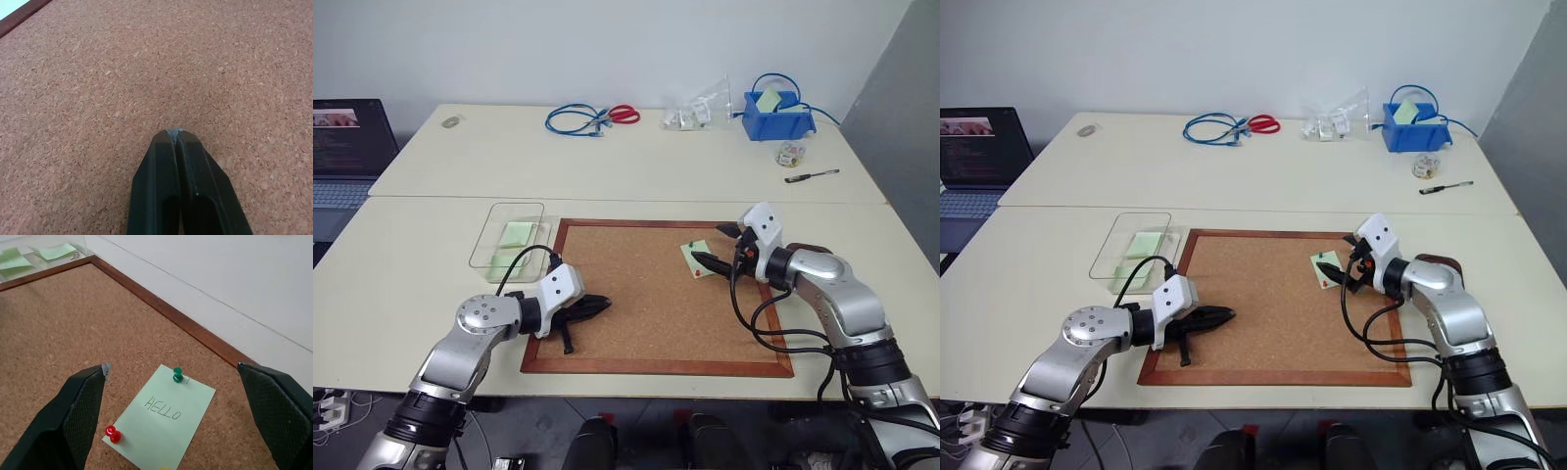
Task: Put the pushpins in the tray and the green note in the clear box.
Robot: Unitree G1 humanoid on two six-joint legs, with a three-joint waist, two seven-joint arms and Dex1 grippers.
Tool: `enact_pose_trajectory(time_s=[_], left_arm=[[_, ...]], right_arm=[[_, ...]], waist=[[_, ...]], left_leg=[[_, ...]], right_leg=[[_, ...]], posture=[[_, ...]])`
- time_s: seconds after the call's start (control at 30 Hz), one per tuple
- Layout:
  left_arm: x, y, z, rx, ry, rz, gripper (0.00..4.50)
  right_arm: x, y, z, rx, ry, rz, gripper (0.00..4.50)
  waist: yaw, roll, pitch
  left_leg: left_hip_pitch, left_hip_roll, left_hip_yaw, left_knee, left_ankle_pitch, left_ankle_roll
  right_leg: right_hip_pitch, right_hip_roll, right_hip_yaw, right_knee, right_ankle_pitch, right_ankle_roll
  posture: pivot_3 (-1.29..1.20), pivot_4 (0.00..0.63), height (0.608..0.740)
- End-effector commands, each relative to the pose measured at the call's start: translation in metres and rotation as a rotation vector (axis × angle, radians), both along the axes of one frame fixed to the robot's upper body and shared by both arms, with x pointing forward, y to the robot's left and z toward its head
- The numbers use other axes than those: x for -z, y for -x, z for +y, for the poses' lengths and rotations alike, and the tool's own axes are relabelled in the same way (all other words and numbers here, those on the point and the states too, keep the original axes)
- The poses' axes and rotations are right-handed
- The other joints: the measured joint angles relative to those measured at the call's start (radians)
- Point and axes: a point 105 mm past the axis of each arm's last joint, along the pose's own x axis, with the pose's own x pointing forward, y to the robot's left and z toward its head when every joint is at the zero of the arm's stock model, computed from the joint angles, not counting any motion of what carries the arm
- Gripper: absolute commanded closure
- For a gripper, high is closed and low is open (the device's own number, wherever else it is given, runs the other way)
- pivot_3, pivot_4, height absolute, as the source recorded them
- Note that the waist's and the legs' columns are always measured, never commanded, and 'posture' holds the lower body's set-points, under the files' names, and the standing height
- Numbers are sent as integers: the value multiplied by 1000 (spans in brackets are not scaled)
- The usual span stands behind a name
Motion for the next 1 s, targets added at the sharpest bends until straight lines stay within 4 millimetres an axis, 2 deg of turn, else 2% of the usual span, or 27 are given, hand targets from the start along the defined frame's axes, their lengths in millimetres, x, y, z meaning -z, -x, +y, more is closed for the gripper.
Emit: enact_pose_trajectory(time_s=[0.03, 0.3, 0.5, 0.7, 0.73, 0.77, 1.0], left_arm=[[21, 12, 0, 1, -43, 98, 4490], [22, 14, 3, -6, -54, 103, 4490], [21, 13, 3, -1, -59, 103, 4490], [22, 16, 3, 7, -67, 106, 4490], [21, 16, 3, 8, -67, 105, 4497], [21, 16, 3, 7, -66, 104, 4497], [20, 14, 4, -3, -69, 85, 4500]], right_arm=[[-12, -8, 8, -20, -10, -58, 0], [-6, -10, 20, -60, -17, -49, 0], [6, -13, 21, -57, 4, -43, 0], [8, -20, 23, -40, 4, -55, 0], [9, -21, 23, -34, 0, -55, 180], [9, -21, 23, -28, -3, -55, 180], [13, -23, 23, -24, 0, -57, 1618]], waist=[[0, 0, 0], [0, 0, 0], [0, 0, 0], [-2, 1, 0], [-3, 1, 0], [-3, 1, 0], [-2, 1, 0]], left_leg=[[0, 0, 0, 0, 0, 0], [0, 0, 0, 0, 0, 0], [0, 0, 0, 0, 0, 0], [0, 0, 0, 0, 0, 0], [0, 0, 0, 0, 0, 0], [0, 0, 0, 0, 0, 0], [0, 0, 0, 0, 0, 0]], right_leg=[[0, 0, 0, 0, 0, 0], [0, 0, 0, 0, 0, 0], [0, 0, 0, 0, 0, 0], [-1, 0, 0, 1, 0, 0], [-1, 0, 0, 1, 0, 0], [-1, 0, 0, 1, 0, 0], [-1, 0, 0, 2, 0, 0]], posture=[[0, 150, 740], [0, 150, 740], [0, 150, 740], [0, 150, 740], [0, 150, 740], [0, 150, 740], [0, 150, 740]])
